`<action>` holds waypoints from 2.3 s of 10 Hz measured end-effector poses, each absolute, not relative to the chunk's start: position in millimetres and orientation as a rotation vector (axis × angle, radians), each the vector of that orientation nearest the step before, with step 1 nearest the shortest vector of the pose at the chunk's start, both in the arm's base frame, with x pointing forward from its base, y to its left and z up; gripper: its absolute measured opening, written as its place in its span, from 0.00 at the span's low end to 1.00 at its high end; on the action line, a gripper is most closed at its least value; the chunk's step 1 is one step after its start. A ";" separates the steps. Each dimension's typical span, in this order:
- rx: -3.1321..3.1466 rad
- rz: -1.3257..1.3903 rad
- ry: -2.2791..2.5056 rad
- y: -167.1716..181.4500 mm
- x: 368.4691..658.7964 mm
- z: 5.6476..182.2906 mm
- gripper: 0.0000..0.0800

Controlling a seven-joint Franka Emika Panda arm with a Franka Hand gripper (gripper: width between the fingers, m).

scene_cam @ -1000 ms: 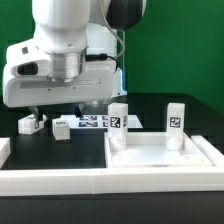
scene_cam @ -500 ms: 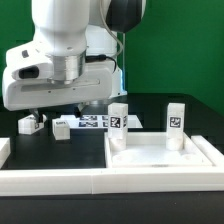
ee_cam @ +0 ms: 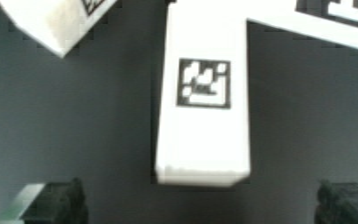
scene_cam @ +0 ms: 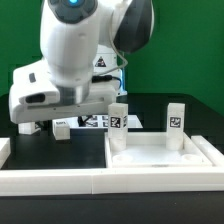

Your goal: Assemble square table

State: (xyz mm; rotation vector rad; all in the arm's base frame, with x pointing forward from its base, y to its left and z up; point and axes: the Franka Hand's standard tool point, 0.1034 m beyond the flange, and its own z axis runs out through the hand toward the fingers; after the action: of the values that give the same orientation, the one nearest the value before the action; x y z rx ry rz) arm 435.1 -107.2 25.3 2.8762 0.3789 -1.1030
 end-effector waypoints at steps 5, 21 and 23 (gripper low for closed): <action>2.650 -1.473 0.413 -115.8 428.5 20.6 0.81; 2.667 -1.469 0.398 -124.1 432.4 33.6 0.00; 2.696 -1.444 0.408 -125.1 444.3 62.4 0.00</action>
Offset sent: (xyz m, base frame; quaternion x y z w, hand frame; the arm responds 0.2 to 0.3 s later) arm 0.0008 -0.0105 0.0036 -0.0248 -0.1939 -0.0079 0.9807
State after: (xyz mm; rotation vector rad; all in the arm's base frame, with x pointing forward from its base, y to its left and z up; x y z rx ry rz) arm 444.3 -125.1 62.4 2.6961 0.4082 -1.4442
